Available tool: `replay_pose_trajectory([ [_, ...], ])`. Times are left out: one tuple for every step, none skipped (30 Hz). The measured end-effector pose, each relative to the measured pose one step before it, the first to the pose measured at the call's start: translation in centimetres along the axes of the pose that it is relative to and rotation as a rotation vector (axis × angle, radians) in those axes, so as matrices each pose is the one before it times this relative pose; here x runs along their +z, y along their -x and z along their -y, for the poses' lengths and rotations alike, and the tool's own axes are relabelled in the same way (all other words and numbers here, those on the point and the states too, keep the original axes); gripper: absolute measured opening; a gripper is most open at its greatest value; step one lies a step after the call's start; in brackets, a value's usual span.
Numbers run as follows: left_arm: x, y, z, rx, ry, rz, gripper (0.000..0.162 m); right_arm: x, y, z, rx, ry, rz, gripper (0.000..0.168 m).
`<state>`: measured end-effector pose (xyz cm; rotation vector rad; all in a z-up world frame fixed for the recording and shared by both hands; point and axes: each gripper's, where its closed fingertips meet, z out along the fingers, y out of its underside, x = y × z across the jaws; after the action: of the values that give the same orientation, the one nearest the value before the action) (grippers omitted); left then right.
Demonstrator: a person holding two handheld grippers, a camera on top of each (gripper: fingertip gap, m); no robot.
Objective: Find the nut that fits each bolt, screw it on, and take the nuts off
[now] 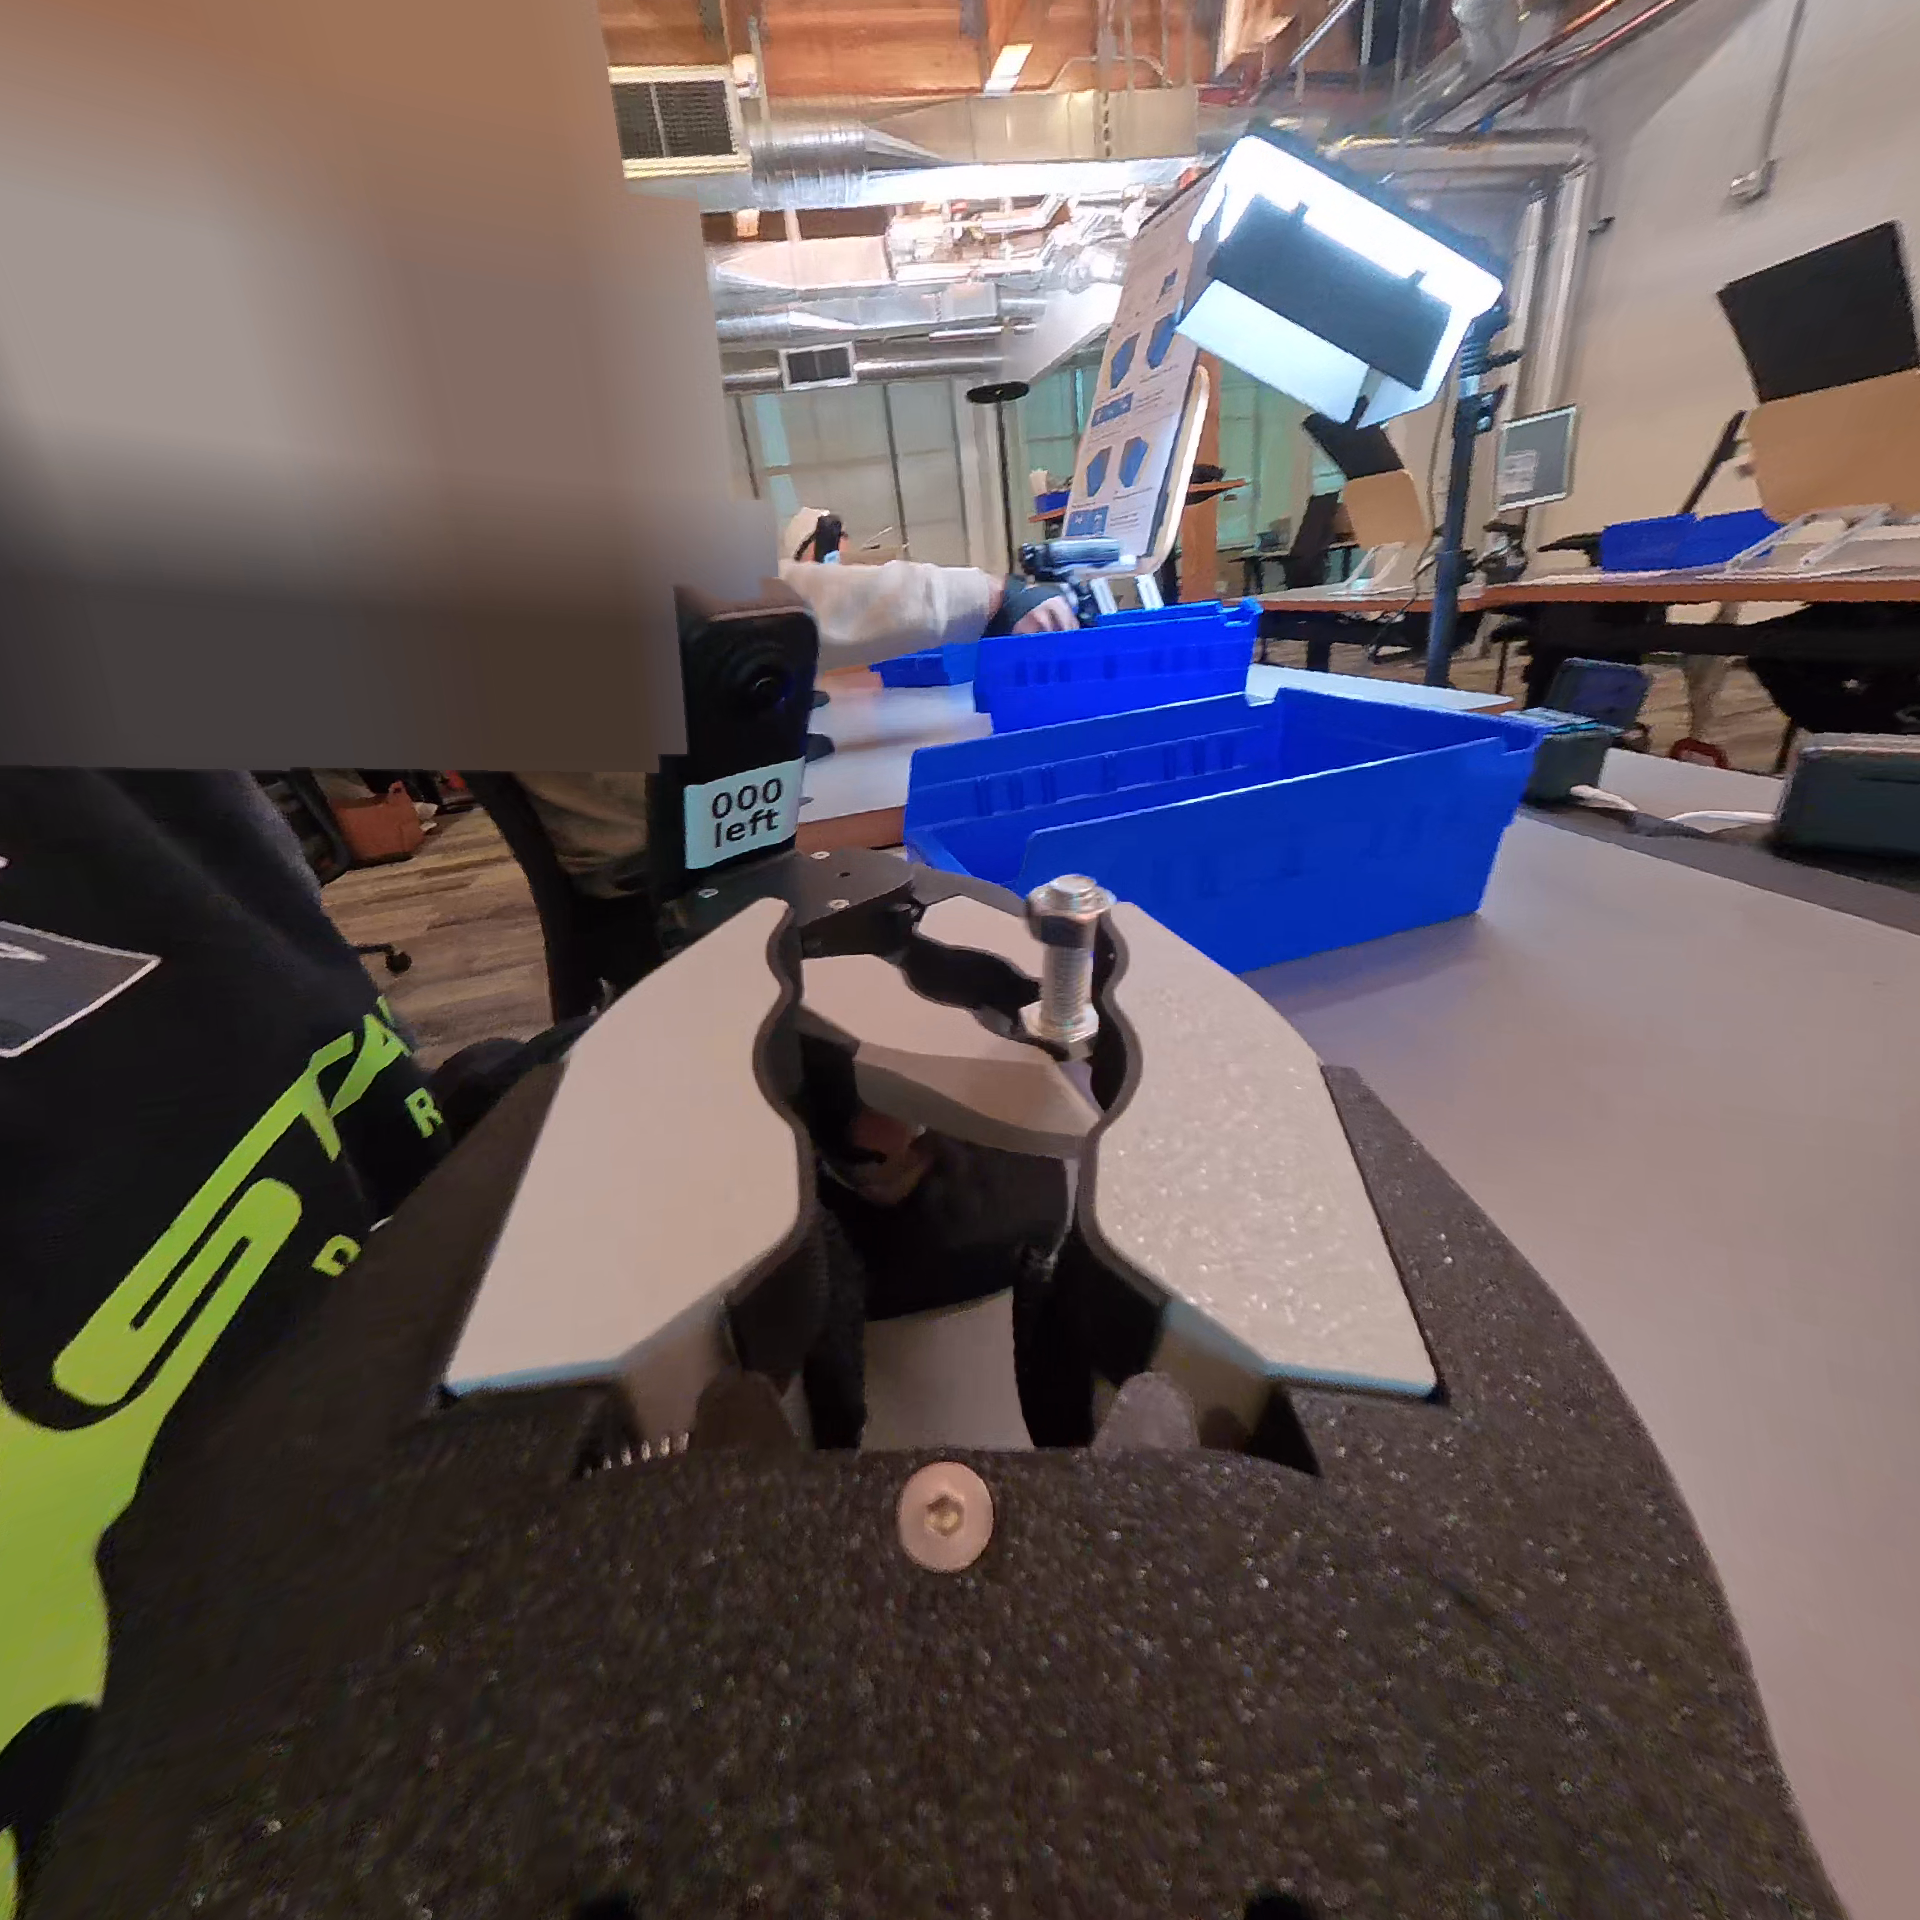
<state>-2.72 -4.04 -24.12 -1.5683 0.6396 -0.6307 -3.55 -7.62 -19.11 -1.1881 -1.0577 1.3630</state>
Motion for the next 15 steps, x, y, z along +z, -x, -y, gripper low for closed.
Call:
replay_pose_trajectory([
  [0.006, -0.055, 0.007, 0.0041, 0.0001, -0.0016, 0.02, -0.04, -0.358, 0.18, 0.0005, -0.0134, -0.0163, 0.059],
  [0.003, -0.067, 0.001, 0.0041, -0.0002, -0.002, 0.02, 0.141, -0.317, 0.114, 0.0018, -0.0126, -0.0133, 0.07],
  [-0.001, -0.034, -0.004, 0.0028, 0.0002, -0.0009, 0.02, 0.276, -0.233, 0.008, 0.002, -0.0081, -0.0077, 0.081],
  [0.006, -0.032, -0.003, 0.0021, 0.0002, -0.0009, 0.02, 0.381, -0.124, -0.093, -0.0011, -0.002, -0.0004, 0.088],
  [0.014, -0.057, -0.012, 0.0021, 0.001, -0.0029, 0.02, 0.449, -0.052, -0.162, -0.0037, 0.0024, 0.0033, 0.092],
  [0.02, -0.026, -0.027, 0.002, 0.0023, -0.0015, 0.02, 0.475, 0.002, -0.179, -0.0034, 0.0047, 0.0071, 0.095],
  [0.024, -0.048, -0.033, 0.0029, 0.0028, -0.001, 0.02, 0.478, 0.061, -0.148, -0.0001, 0.005, 0.0113, 0.097],
  [0.034, -0.054, -0.039, 0.0039, 0.0033, -0.0021, 0.02, 0.468, 0.141, -0.102, 0.0038, 0.004, 0.0148, 0.098],
  [0.038, -0.039, -0.044, 0.0039, 0.0038, -0.0004, 0.02, 0.439, 0.152, -0.11, 0.0049, 0.0051, 0.0155, 0.098],
  [0.032, -0.043, -0.042, 0.0036, 0.0036, -0.0011, 0.02, 0.402, 0.153, -0.135, 0.0024, 0.0077, 0.0136, 0.099],
  [0.025, -0.035, -0.03, 0.0026, 0.0026, -0.0009, 0.02, 0.335, 0.136, -0.139, -0.0015, 0.0092, 0.0109, 0.099],
  [0.012, -0.009, -0.014, 0.0009, 0.0013, -0.0007, 0.02, 0.263, 0.1, -0.15, -0.0042, 0.0094, 0.0083, 0.099],
  [0.012, -0.001, -0.014, -0.0007, 0.0004, -0.0008, 0.02, 0.2, 0.112, -0.127, -0.0045, 0.009, 0.0068, 0.098],
  [-0.006, 0.02, 0.003, -0.002, -0.0003, -0.0001, 0.02, 0.136, 0.137, -0.117, -0.0034, 0.0082, 0.0072, 0.097],
  [0.004, 0.011, -0.002, -0.002, 0.0002, -0.0008, 0.02, 0.068, 0.172, -0.074, -0.0028, 0.0056, 0.0076, 0.096],
])
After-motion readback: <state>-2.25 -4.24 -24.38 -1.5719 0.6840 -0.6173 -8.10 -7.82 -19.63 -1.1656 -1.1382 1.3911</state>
